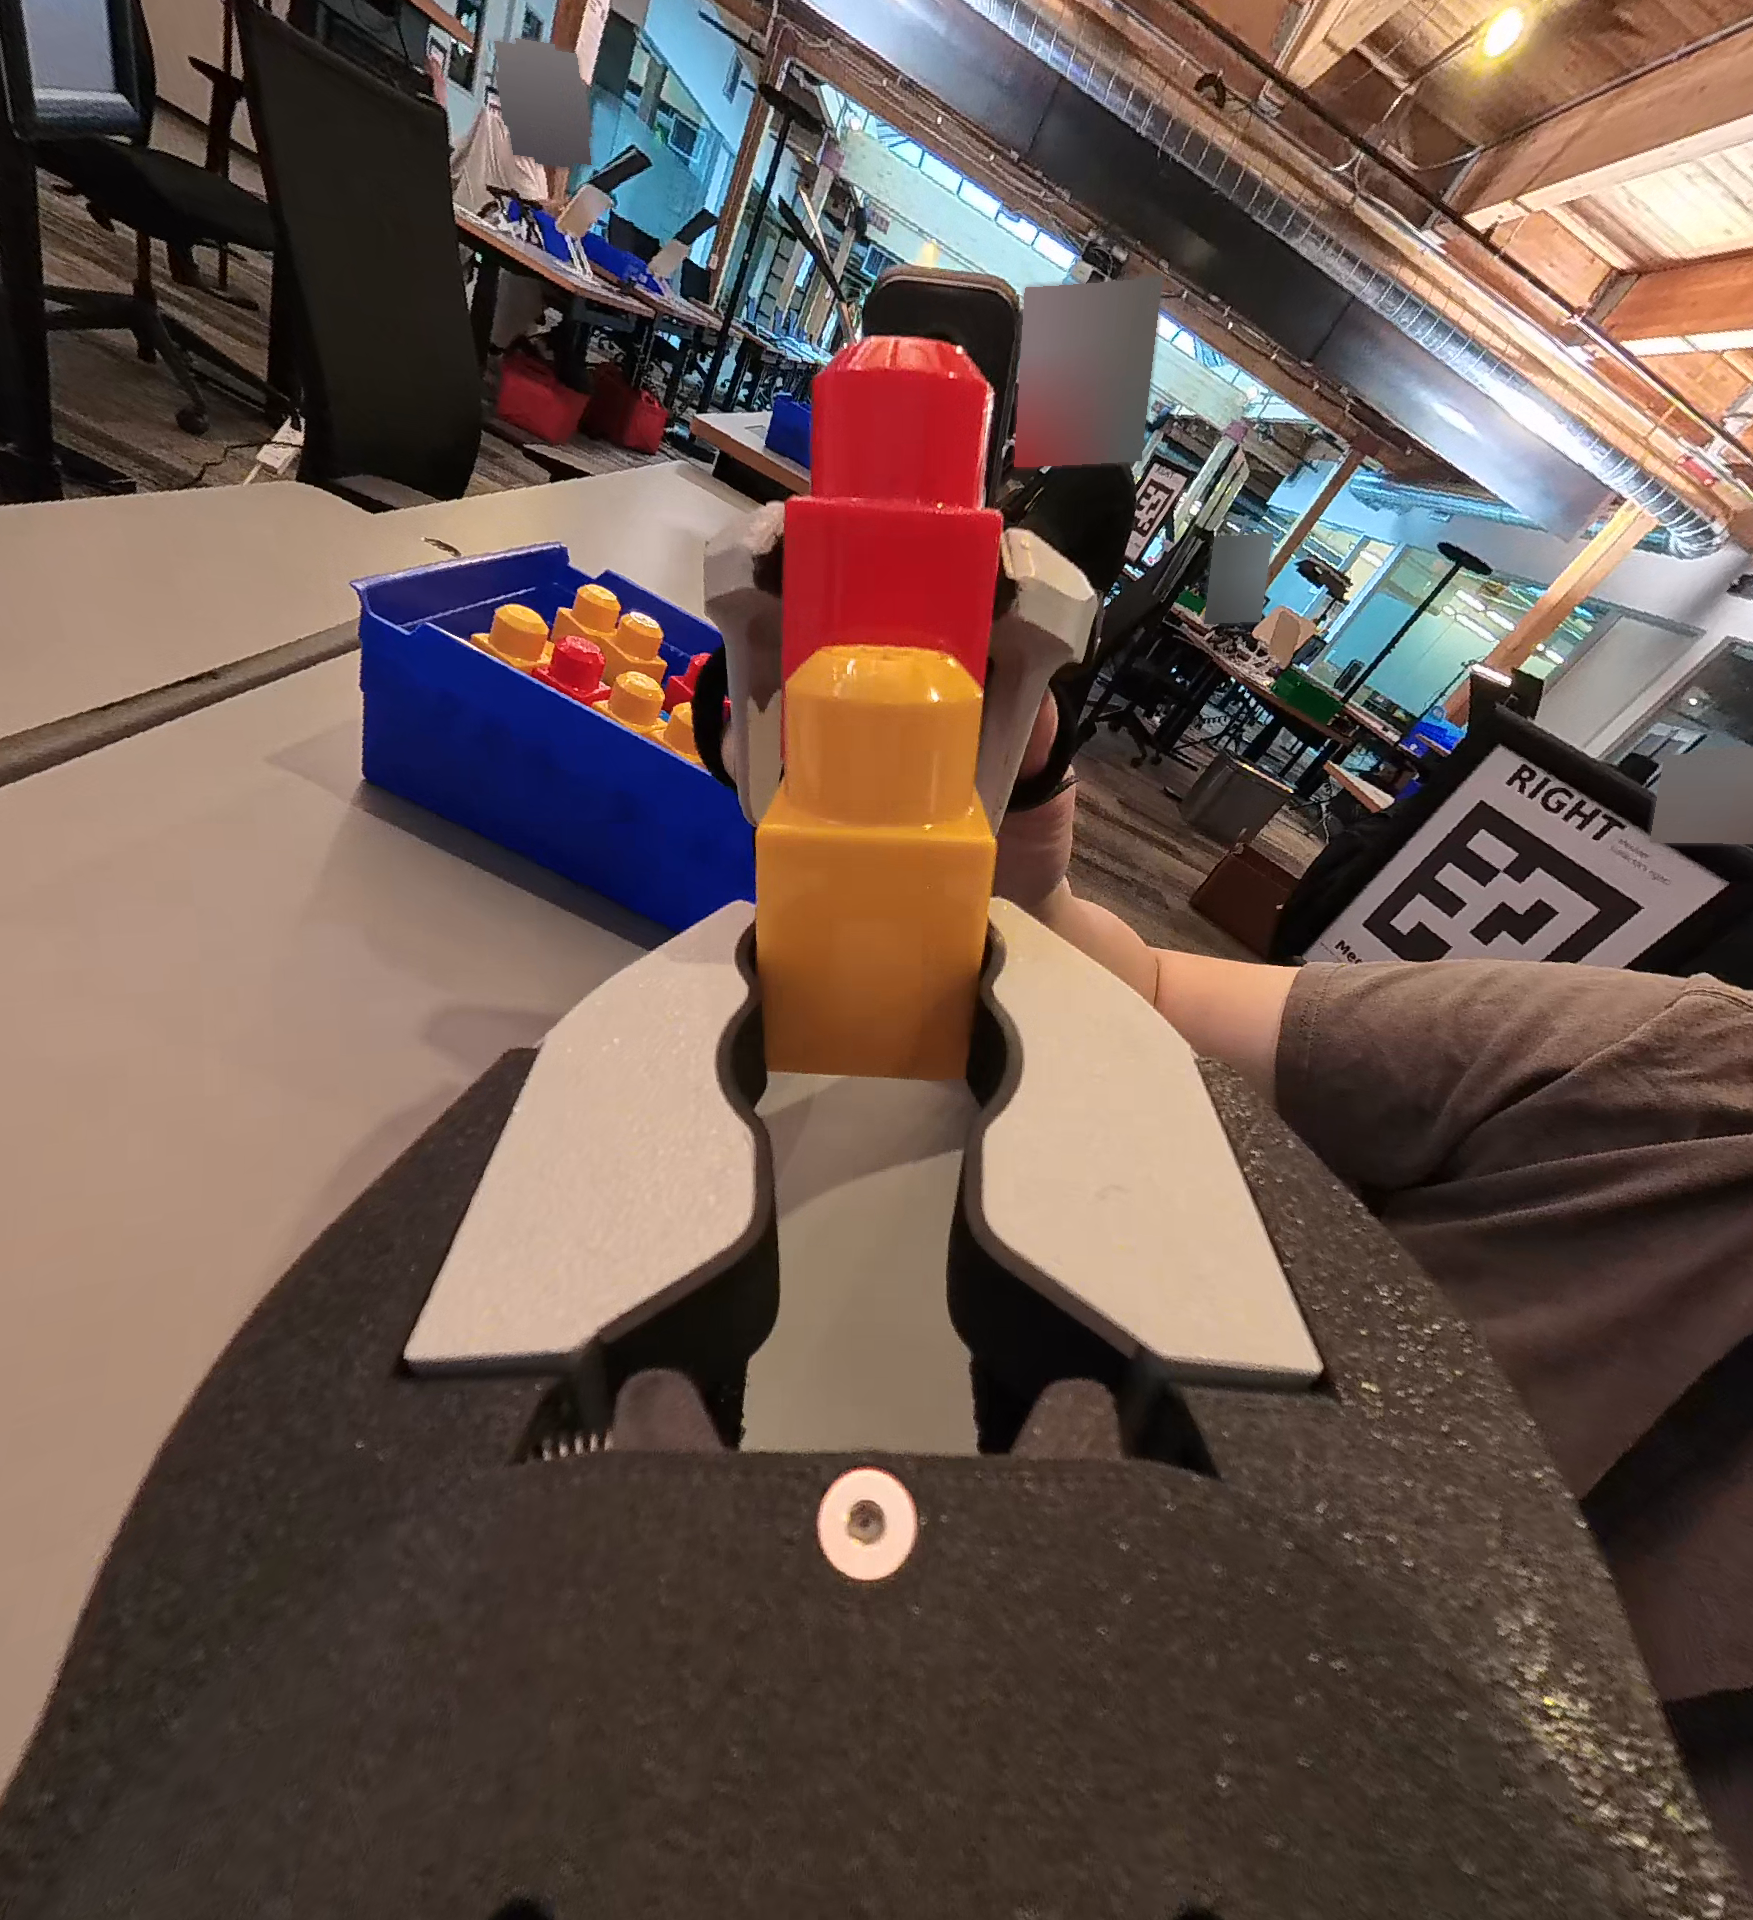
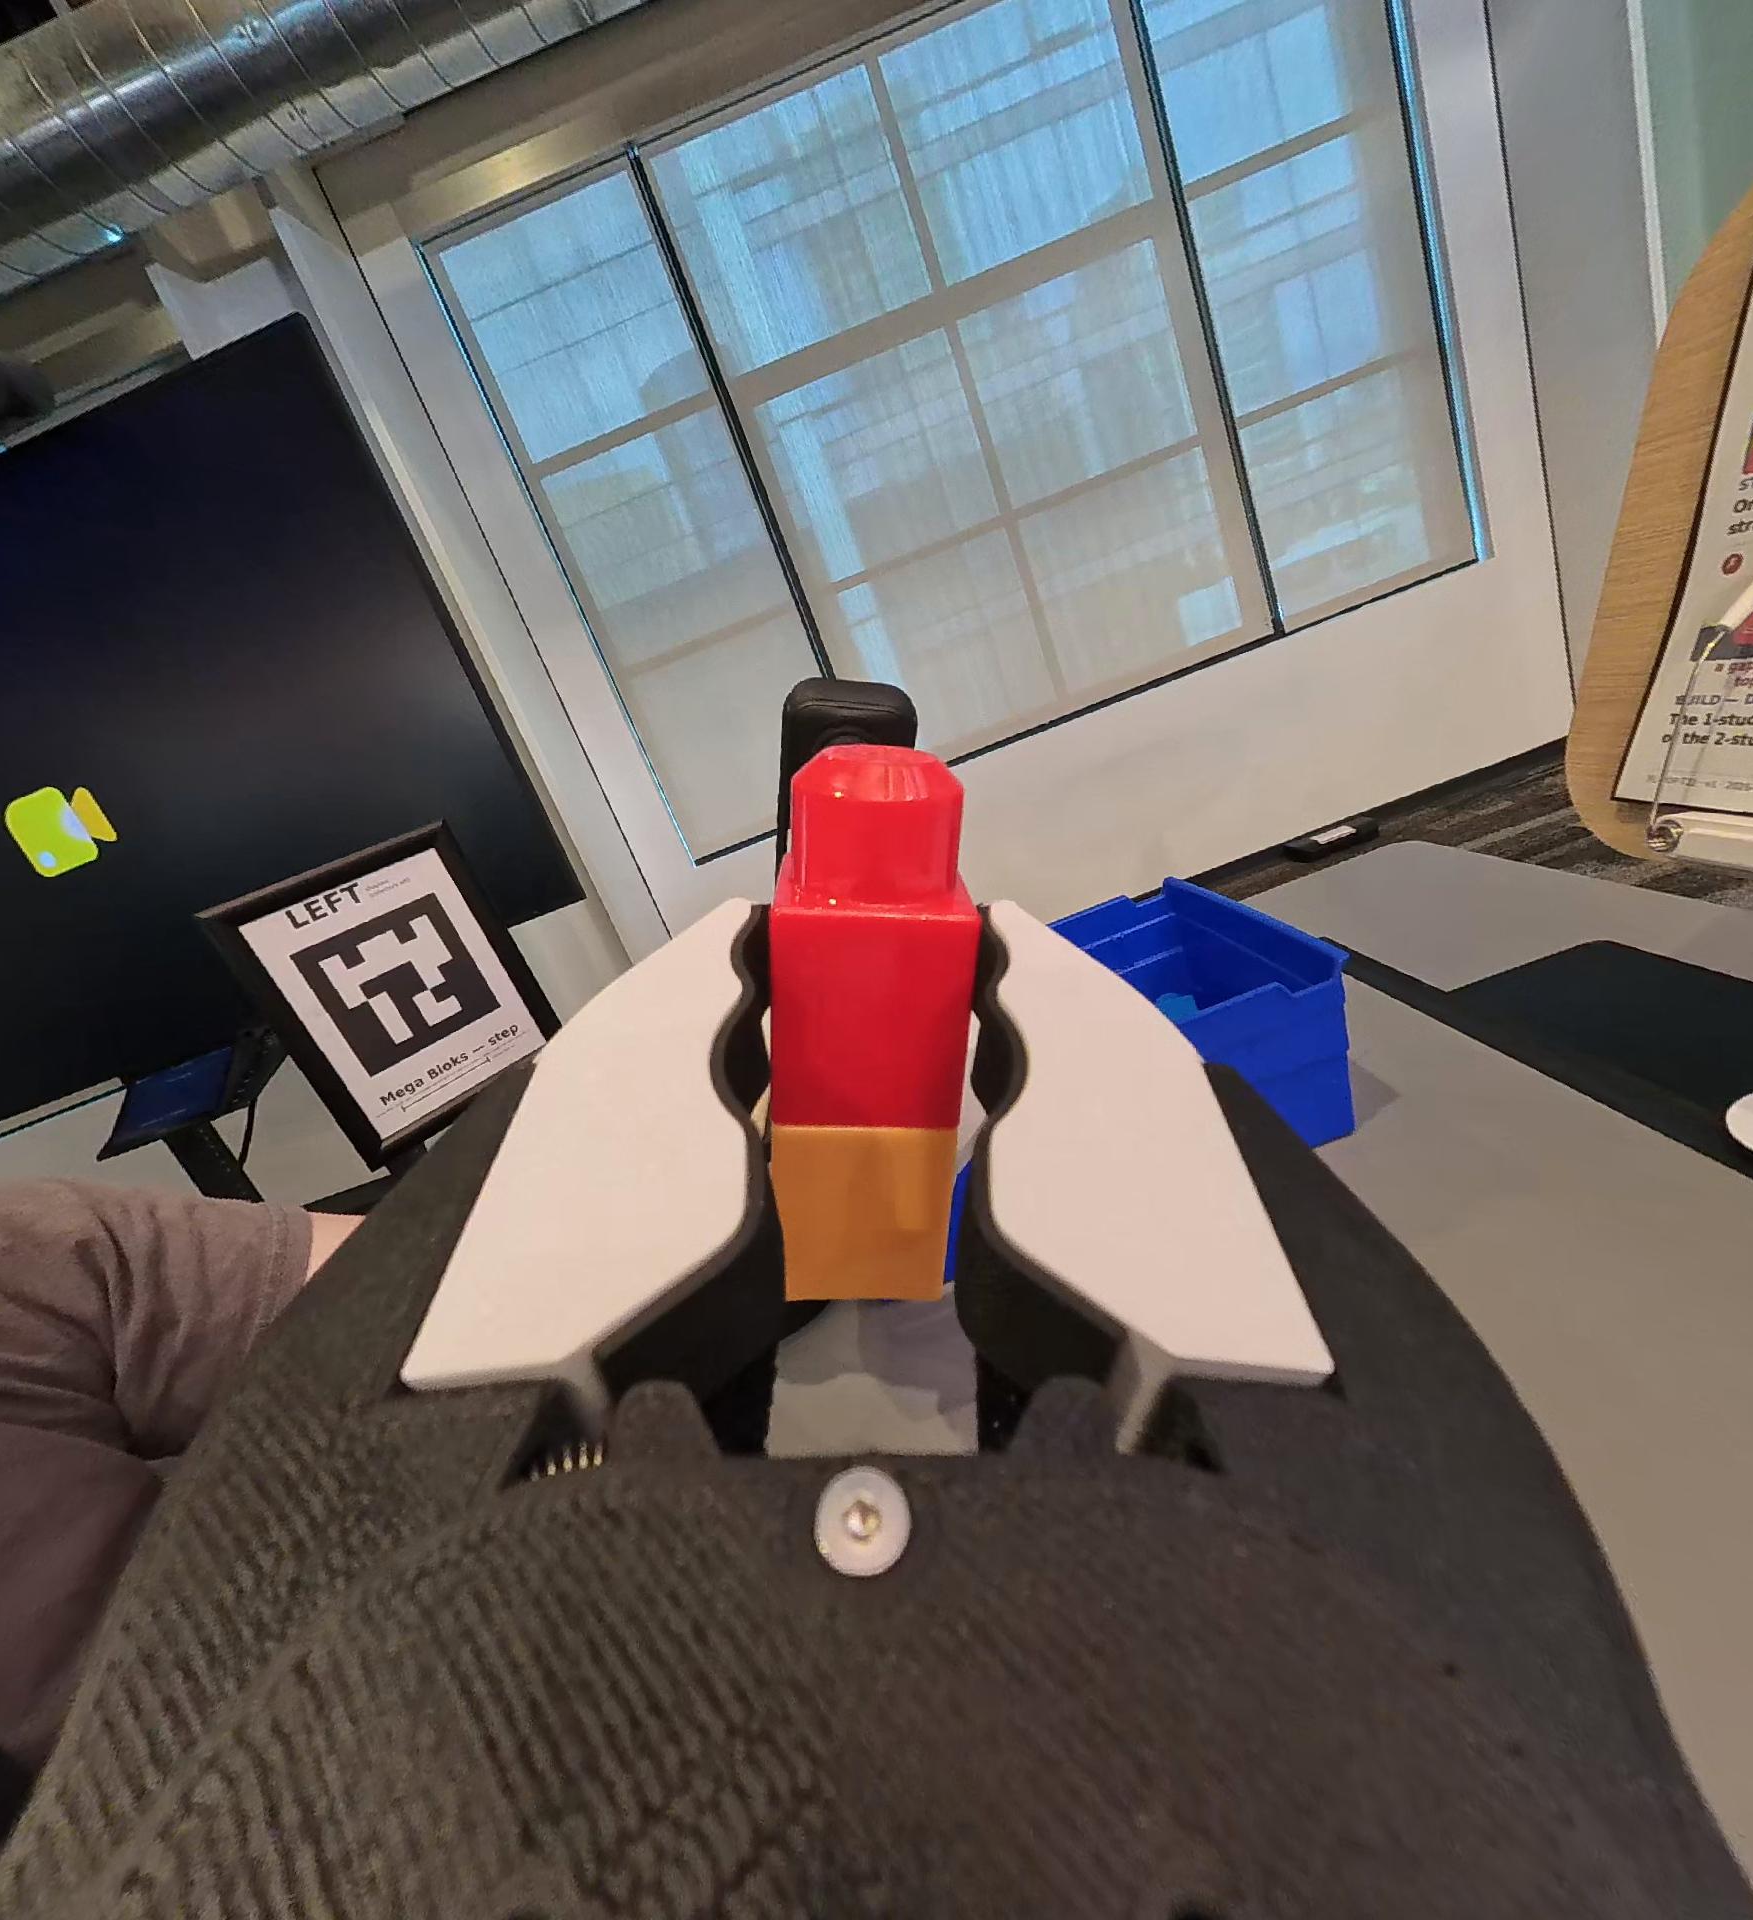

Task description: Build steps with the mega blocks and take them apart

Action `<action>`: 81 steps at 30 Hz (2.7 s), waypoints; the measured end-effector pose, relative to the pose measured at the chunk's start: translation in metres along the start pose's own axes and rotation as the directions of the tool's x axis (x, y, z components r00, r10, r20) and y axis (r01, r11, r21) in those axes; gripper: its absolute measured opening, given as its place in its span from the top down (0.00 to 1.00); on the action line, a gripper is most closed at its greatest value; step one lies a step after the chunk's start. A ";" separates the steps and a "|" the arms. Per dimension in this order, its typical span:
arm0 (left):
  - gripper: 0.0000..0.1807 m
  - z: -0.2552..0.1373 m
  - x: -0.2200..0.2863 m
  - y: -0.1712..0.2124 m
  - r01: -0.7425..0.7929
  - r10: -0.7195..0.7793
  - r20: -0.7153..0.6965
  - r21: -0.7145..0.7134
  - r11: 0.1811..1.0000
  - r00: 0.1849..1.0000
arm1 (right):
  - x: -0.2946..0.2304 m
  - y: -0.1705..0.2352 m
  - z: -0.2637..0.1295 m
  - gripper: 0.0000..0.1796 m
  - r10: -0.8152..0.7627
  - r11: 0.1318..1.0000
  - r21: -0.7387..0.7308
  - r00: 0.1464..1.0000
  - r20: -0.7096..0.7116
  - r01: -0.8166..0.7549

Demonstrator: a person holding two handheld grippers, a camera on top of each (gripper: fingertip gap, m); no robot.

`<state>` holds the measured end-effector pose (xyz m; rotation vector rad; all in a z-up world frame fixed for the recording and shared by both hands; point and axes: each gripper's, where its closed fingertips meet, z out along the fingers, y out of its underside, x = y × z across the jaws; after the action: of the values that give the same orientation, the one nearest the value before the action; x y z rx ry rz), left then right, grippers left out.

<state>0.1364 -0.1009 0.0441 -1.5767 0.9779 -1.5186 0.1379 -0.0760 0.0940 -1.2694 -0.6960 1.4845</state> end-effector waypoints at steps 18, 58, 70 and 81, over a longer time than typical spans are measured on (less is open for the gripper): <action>0.80 0.012 -0.014 0.054 -0.182 0.213 0.049 -0.357 0.916 0.976 | -0.004 0.020 -0.057 0.68 -0.176 0.786 -0.603 0.984 -0.008 0.136; 0.71 -0.005 0.009 0.037 -0.215 0.219 -0.023 -0.314 0.925 0.976 | 0.093 0.035 -0.404 0.80 -0.610 0.270 -0.905 0.669 -0.425 -0.329; 0.71 -0.037 0.023 0.009 -0.266 0.276 0.000 -0.274 0.924 0.961 | 0.100 0.015 -0.415 0.76 -0.678 0.333 -0.867 0.545 -0.493 -0.371; 0.71 -0.252 -0.058 0.006 0.013 0.462 0.696 -0.560 0.829 0.550 | 0.068 -0.071 -0.312 0.77 -0.860 0.418 -0.900 0.376 -0.346 0.127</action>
<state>-0.1160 -0.0508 0.0229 -2.0965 0.9866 -0.1766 0.4598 -0.0469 0.0468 -1.8544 -1.0242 -0.2062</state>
